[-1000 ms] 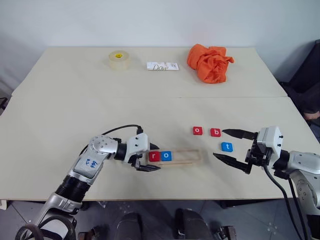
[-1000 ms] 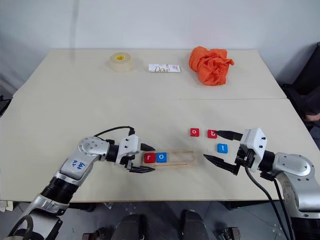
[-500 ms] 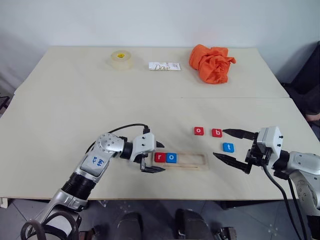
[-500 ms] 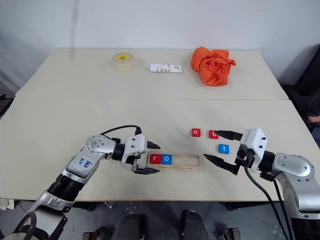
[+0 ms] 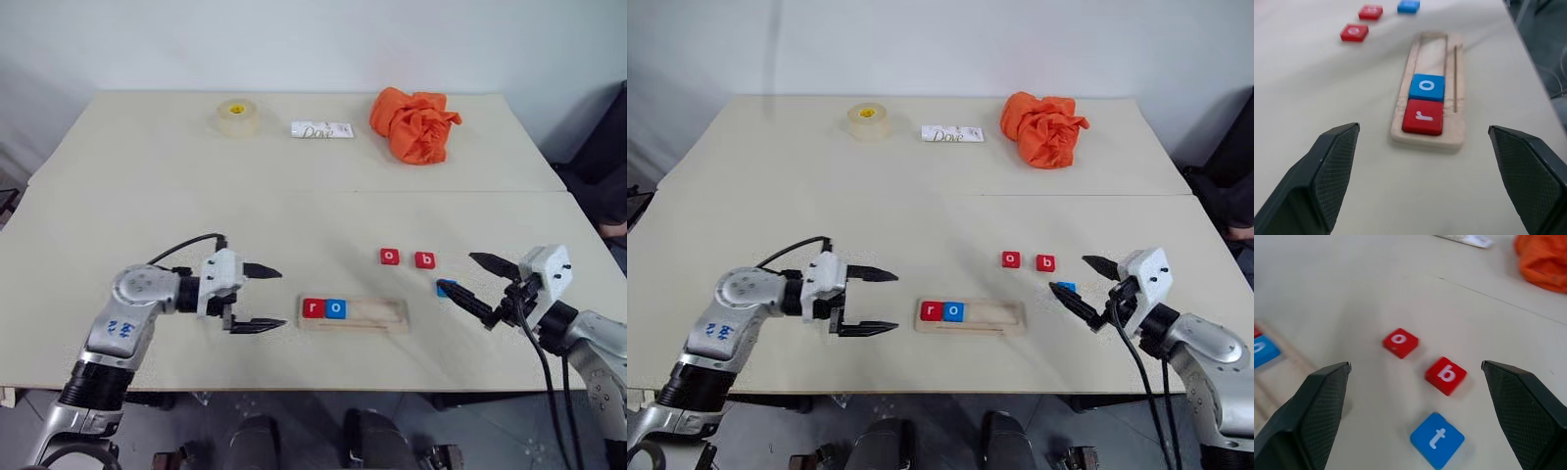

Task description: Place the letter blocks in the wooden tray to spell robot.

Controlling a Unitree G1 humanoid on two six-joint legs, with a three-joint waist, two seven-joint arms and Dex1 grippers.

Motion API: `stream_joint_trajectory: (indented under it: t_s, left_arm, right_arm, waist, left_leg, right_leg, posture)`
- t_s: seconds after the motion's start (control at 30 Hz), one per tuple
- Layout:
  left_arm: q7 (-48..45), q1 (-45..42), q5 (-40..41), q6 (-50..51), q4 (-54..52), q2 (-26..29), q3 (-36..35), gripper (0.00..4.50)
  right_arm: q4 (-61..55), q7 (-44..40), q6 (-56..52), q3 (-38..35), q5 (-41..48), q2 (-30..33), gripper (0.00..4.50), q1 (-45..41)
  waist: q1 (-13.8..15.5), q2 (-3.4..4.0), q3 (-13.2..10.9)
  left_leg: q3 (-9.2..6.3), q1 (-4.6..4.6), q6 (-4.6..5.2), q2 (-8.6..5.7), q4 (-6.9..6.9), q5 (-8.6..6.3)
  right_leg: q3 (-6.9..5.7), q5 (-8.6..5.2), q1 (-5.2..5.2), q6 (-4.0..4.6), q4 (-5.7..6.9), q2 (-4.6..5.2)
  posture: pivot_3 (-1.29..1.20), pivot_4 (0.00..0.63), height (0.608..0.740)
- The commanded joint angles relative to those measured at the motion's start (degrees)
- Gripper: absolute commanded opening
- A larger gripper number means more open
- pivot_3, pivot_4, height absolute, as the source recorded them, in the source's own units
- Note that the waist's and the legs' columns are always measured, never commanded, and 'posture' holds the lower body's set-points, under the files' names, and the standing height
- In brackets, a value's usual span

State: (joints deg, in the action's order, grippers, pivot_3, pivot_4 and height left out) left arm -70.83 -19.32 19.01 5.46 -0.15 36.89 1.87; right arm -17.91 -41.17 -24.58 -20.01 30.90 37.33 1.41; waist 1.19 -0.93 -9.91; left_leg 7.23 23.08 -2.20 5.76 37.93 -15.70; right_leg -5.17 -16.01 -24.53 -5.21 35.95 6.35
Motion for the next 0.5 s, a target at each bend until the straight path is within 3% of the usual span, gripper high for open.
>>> stream_joint_trajectory:
  t_s: [0.03,0.2,0.5]
  left_arm:
    - [-3.92,1.09,5.54,-7.85,3.96,-2.59,-4.38,4.48]
    - [-8.01,1.21,9.46,-12.02,10.18,-5.19,-7.18,4.48]
    - [-13.52,1.61,10.98,-14.31,14.40,-4.97,-7.80,4.48]
  right_arm:
    - [-5.24,4.33,-2.87,-1.60,1.20,-0.66,4.50,0.60]
    - [-7.51,5.80,-11.38,-0.71,0.86,3.52,4.50,2.40]
    - [-8.11,3.67,-12.41,-2.08,0.84,5.54,4.50,3.51]
  waist:
    - [0.11,0.02,0.01]
    - [0.11,0.00,0.01]
    - [-0.01,0.00,0.01]
  left_leg:
    - [0.00,0.00,0.01,-0.01,0.00,0.00]
    - [-0.01,0.04,0.06,-0.03,0.02,-0.02]
    - [-0.02,0.04,0.07,0.00,0.01,-0.04]
  right_leg:
    - [0.00,0.01,0.01,-0.01,0.00,0.02]
    - [-0.01,0.01,0.01,-0.01,-0.02,0.02]
    - [-0.02,0.01,0.00,-0.01,-0.03,0.00]
  posture:
    - [0.00,0.150,0.740]
    - [0.00,0.150,0.740]
    - [0.00,0.150,0.740]
